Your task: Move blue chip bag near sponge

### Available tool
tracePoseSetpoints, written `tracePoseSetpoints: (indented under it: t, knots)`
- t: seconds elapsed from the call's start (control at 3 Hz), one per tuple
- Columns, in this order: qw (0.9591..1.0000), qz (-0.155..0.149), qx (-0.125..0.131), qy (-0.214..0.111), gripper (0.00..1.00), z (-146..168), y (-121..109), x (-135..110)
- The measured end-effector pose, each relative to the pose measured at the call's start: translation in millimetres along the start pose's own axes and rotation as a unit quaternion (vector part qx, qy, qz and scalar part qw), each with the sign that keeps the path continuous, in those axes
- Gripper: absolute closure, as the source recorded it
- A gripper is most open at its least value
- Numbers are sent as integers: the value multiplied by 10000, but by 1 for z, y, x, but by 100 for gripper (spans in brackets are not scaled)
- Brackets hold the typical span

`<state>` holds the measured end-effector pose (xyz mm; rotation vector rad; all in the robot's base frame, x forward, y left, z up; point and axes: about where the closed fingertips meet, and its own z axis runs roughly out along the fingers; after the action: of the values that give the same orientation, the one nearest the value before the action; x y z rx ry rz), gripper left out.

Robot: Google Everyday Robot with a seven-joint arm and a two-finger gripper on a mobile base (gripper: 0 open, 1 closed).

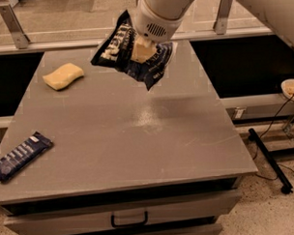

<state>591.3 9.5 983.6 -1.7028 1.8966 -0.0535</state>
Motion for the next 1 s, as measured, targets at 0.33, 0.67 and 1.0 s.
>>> tracePoseSetpoints:
  t: [0.33, 0.67, 1.0]
  knots:
    - [10000, 0, 0, 0, 100, 0, 0, 0]
    - [9999, -137, -88, 4, 100, 6, 4, -8]
    - [9996, -160, -100, -201, 100, 41, -19, -36]
